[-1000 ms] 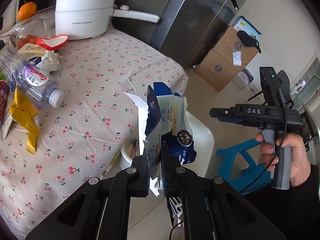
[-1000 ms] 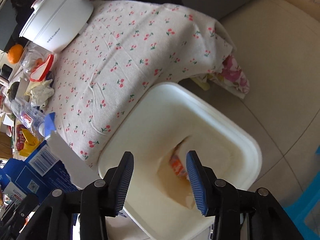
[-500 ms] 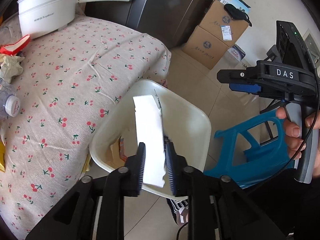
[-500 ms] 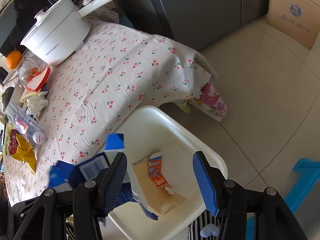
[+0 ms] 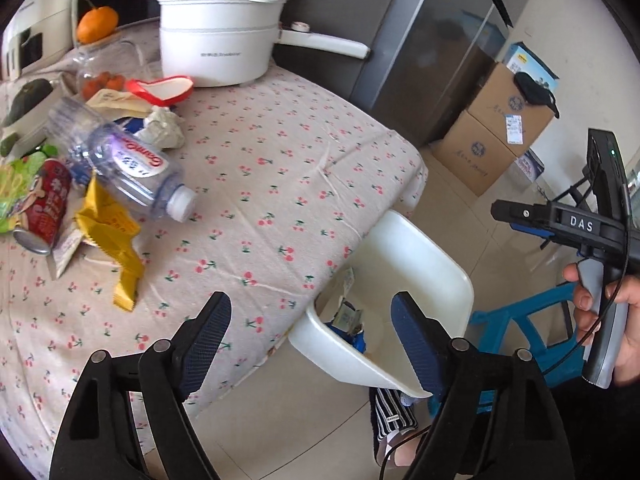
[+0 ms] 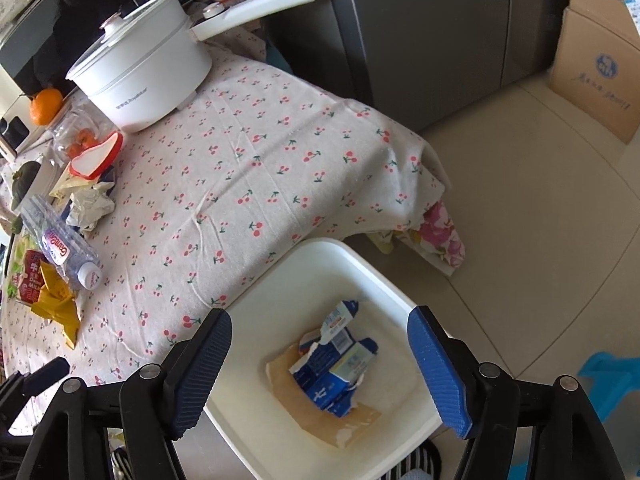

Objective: Collect trash
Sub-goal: 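Grasp the yellow wrapper on the table with the left gripper, then lift the yellow wrapper with the left gripper while the right gripper holds the snack bag, then drop the yellow wrapper and the snack bag into the white bin with both grippers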

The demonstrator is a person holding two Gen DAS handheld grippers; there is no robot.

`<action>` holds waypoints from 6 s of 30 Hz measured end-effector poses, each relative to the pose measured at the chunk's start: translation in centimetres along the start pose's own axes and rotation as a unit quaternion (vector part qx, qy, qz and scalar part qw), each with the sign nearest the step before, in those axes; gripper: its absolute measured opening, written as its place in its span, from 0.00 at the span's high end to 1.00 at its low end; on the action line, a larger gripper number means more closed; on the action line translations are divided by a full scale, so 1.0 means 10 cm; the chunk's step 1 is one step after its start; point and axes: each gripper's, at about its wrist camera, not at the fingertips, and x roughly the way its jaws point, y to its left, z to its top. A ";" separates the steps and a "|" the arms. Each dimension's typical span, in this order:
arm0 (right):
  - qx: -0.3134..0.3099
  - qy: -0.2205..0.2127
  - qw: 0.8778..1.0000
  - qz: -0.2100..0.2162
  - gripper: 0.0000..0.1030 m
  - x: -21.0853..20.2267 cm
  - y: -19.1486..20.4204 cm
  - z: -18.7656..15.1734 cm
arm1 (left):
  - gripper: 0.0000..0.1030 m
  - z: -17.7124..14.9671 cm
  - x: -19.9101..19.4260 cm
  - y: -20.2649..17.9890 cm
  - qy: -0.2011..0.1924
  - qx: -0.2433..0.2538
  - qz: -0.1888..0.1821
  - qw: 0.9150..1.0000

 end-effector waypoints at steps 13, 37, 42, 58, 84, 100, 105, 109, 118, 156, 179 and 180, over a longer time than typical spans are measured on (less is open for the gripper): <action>-0.043 0.006 0.999 0.019 0.19 0.15 0.60 0.02 | 0.17 0.20 -0.12 1.05 -0.023 -0.087 0.100 0.991; -0.088 0.017 0.996 0.027 0.18 0.40 1.34 0.01 | 0.84 0.21 -0.47 1.32 -0.064 -0.115 0.066 0.989; -0.102 0.017 0.994 0.038 0.18 0.44 1.58 -0.02 | 0.84 0.06 -1.00 1.39 -0.104 -0.112 0.063 0.986; -0.195 0.039 0.977 0.072 0.18 0.95 2.80 -0.16 | 0.84 -0.27 -1.76 1.97 -0.171 -0.161 0.052 0.971; -0.155 0.056 0.960 0.226 0.85 1.67 3.86 -0.36 | 0.84 -0.38 -1.60 2.31 -0.129 -0.205 0.090 0.966; -0.204 0.022 0.955 0.216 0.87 0.67 3.35 -0.26 | 0.84 -0.24 -1.42 1.85 -0.121 -0.183 0.005 0.976; -0.201 0.013 0.961 0.189 0.87 0.40 2.92 -0.22 | 0.84 -0.13 -1.27 1.49 -0.109 -0.149 -0.023 0.983; -0.184 0.009 0.968 0.167 0.87 0.21 2.46 -0.19 | 0.84 -0.08 -1.13 1.13 -0.096 -0.112 -0.046 0.988; -0.137 -0.011 0.983 0.120 0.87 -0.07 1.47 -0.11 | 0.84 -0.04 -0.69 0.31 -0.061 -0.027 -0.092 0.993; -0.043 0.070 0.997 0.010 0.86 0.24 -0.02 -0.22 | 0.21 -0.21 0.59 -0.81 0.019 0.116 -0.026 0.993; -0.037 0.108 0.993 -0.018 0.44 0.55 0.14 -0.29 | 0.13 -0.29 -0.08 -0.27 -0.026 0.106 0.037 0.993; -0.041 0.103 0.994 -0.019 0.40 0.53 0.17 -0.28 | 0.13 -0.29 -0.10 -0.25 -0.027 0.105 0.038 0.993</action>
